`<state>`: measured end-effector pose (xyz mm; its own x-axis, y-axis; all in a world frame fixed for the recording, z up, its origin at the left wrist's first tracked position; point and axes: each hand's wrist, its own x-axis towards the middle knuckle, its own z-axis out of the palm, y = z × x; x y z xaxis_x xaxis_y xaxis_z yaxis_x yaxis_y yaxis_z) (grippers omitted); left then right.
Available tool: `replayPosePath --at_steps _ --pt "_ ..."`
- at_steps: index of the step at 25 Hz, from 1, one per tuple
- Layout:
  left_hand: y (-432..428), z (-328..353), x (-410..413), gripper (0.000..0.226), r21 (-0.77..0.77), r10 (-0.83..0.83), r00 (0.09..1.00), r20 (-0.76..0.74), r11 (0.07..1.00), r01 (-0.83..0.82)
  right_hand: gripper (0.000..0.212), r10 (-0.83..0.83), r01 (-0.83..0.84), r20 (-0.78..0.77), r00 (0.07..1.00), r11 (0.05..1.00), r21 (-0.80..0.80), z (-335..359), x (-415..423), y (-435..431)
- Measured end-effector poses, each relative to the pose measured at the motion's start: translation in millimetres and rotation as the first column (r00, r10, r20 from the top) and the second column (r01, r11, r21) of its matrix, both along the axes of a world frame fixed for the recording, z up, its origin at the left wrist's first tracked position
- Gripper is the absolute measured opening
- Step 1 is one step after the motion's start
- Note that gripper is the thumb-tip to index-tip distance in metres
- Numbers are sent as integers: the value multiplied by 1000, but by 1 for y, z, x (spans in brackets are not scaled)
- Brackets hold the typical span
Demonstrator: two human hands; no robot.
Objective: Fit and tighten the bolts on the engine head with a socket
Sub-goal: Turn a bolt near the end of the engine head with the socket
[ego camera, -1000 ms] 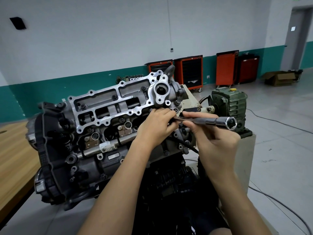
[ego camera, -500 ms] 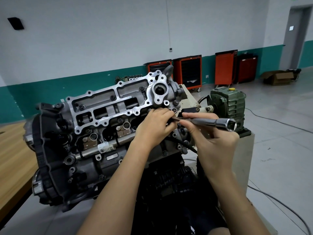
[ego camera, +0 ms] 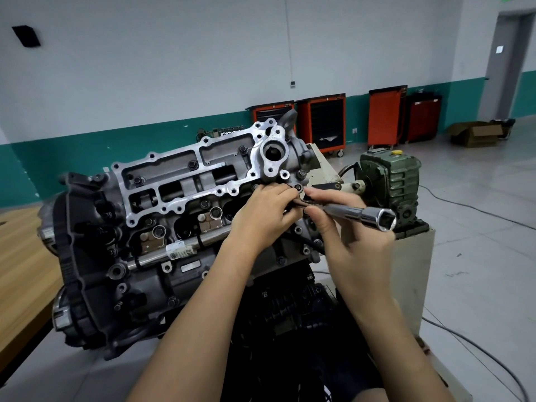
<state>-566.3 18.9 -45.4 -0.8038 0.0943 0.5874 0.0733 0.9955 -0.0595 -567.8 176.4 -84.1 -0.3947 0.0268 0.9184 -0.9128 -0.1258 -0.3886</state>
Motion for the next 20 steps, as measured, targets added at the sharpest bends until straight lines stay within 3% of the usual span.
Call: replayPosePath --at_steps 3,6,9,12,17,20 --pt "0 0 1 23 5 4 1000 1 1000 -4 18 -14 17 -56 998 998 53 -1 -1 -3" --pt "2 0 1 19 -7 6 1000 -1 1000 -6 18 -82 81 -28 996 996 -33 0 -6 1" --pt "1 1 1 17 6 -6 1000 3 1000 6 18 -9 9 10 1000 999 -37 -1 -2 -2" --pt "1 0 1 20 18 -1 1000 0 1000 1 16 -7 11 -63 998 999 53 -4 -1 -7" --pt "1 1 2 29 11 -1 1000 19 1000 1 17 -54 52 -32 998 997 -53 0 -6 -4" --pt "0 -1 0 21 6 2 1000 7 1000 -2 16 -50 50 -67 996 999 -10 -3 -2 -7"
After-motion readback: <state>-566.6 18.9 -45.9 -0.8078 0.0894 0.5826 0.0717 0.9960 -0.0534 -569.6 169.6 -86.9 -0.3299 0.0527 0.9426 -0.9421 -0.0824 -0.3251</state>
